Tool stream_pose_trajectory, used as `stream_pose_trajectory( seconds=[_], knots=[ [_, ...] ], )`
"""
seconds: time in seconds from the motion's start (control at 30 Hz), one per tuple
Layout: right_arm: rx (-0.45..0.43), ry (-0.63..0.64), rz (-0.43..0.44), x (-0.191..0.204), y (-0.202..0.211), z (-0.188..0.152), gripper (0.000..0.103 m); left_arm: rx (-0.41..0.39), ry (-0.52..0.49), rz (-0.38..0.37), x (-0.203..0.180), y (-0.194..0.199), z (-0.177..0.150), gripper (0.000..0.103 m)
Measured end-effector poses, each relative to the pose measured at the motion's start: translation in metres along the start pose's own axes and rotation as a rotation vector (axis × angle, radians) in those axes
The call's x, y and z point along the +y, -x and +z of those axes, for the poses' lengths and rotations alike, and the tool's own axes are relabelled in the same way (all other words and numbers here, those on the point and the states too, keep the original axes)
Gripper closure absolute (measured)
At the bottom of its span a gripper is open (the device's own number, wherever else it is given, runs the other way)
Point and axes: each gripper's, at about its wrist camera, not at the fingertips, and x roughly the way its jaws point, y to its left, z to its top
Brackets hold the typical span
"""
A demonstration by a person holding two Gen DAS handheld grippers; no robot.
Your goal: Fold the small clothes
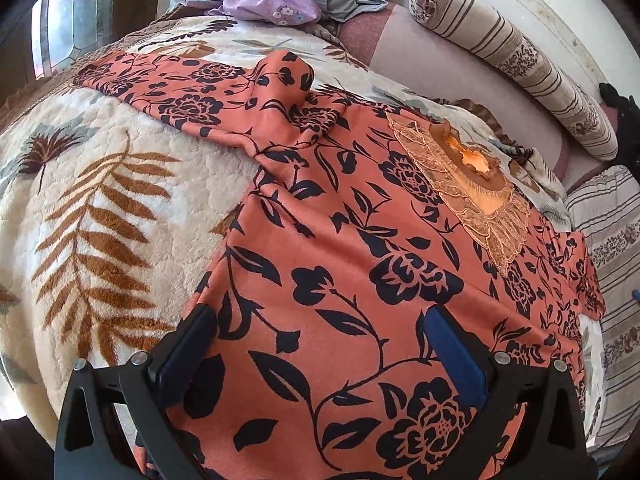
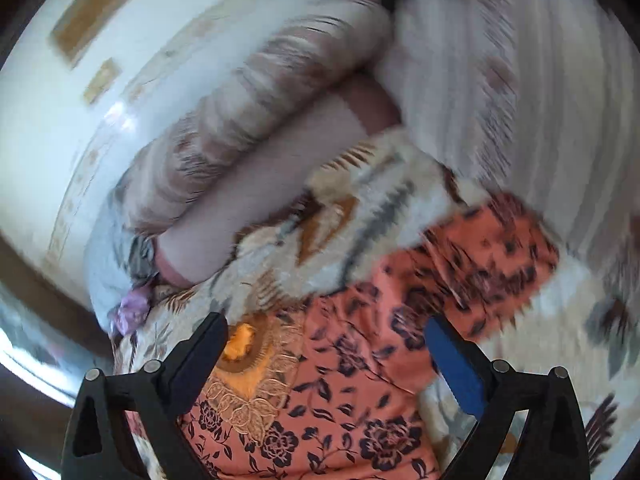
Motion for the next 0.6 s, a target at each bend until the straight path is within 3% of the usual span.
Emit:
stream_pose_trajectory(
  seconds=[0.03, 0.07, 0.13, 0.23, 0.3, 0.4, 0.47, 0.6],
  knots=[
    [0.018, -0.093, 0.007, -0.034, -0.009, 0.003, 0.034, -0.004, -0.015, 0.013, -0.002, -0.001, -0.001, 0.0],
    [0.024, -0.162, 0.014, -0.059, -0.017, 0.005, 0.039, -0.009, -0.03, 0.028, -0.004, -0.003, -0.002, 0.0],
    [0.018, -0.228, 0.046, -0.088, -0.03, 0.013, 0.04, -0.02, -0.069, 0.068, -0.009, -0.007, -0.005, 0.0],
    [0.013, -0.218, 0.108, -0.096, -0.051, 0.03, 0.04, -0.039, -0.143, 0.144, -0.021, -0.015, -0.008, 0.0],
    [0.019, -0.233, 0.09, -0.099, -0.073, 0.04, 0.04, -0.056, -0.181, 0.181, -0.027, -0.019, -0.011, 0.0],
    [0.006, -0.279, 0.034, -0.112, -0.102, 0.045, 0.04, -0.065, -0.177, 0.175, -0.026, -0.02, -0.009, 0.0],
    [-0.032, -0.29, 0.035, -0.118, -0.111, 0.05, 0.051, -0.065, -0.168, 0.169, -0.024, -0.02, -0.008, 0.0],
    [-0.009, -0.218, -0.063, -0.107, -0.125, 0.069, 0.091, -0.063, -0.166, 0.17, -0.027, -0.023, -0.006, 0.0]
  ],
)
